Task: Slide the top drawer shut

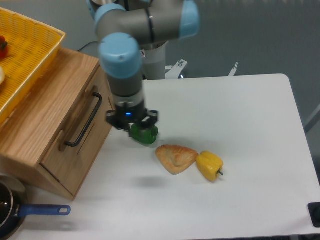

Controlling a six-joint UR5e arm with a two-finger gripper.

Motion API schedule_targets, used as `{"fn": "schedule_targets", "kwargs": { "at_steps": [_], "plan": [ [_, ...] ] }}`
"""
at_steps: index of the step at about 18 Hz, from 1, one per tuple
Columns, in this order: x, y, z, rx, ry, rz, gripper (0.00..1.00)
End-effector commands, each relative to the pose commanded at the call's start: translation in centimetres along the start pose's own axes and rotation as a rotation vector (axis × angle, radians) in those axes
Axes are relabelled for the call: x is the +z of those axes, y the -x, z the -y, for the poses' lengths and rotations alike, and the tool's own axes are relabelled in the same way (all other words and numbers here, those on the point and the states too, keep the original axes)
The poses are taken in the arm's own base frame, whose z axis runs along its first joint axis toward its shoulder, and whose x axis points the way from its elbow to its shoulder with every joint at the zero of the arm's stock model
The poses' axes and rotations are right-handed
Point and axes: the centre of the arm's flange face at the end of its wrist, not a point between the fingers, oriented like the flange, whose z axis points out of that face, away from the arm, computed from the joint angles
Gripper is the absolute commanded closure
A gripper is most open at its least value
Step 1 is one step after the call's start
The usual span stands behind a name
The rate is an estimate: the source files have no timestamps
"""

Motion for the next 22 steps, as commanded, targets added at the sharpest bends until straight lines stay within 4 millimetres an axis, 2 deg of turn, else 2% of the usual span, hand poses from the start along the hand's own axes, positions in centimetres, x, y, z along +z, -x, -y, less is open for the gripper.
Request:
{"fn": "schedule_targets", "kwargs": {
  "at_steps": [3, 7, 9, 11, 13, 17, 19, 22],
  "plan": [
    [-0.4, 4.3, -0.9, -0.006, -0.003, 0.011, 0.36],
    [-0.7, 9.4, -2.4, -0.014, -0.004, 0.022, 0.27],
    [-1.9, 12.0, -3.6, -0.026, -0.018, 0.035, 0.20],
    [-2.5, 13.4, -4.1, -0.042, -0.027, 0.046, 0.07],
    [-2.8, 14.6, -4.4, -0.062, -0.028, 0.056, 0.02],
    [-3.6, 17.8, -5.4, -0.095, -0.043, 0.076, 0.00],
    [-3.6, 19.5, -6.2, -0.006, -0.044, 0.088, 0.00],
    [-3.8, 23.3, -8.2, 0.165, -0.039, 0.111, 0.00]
  ]
}}
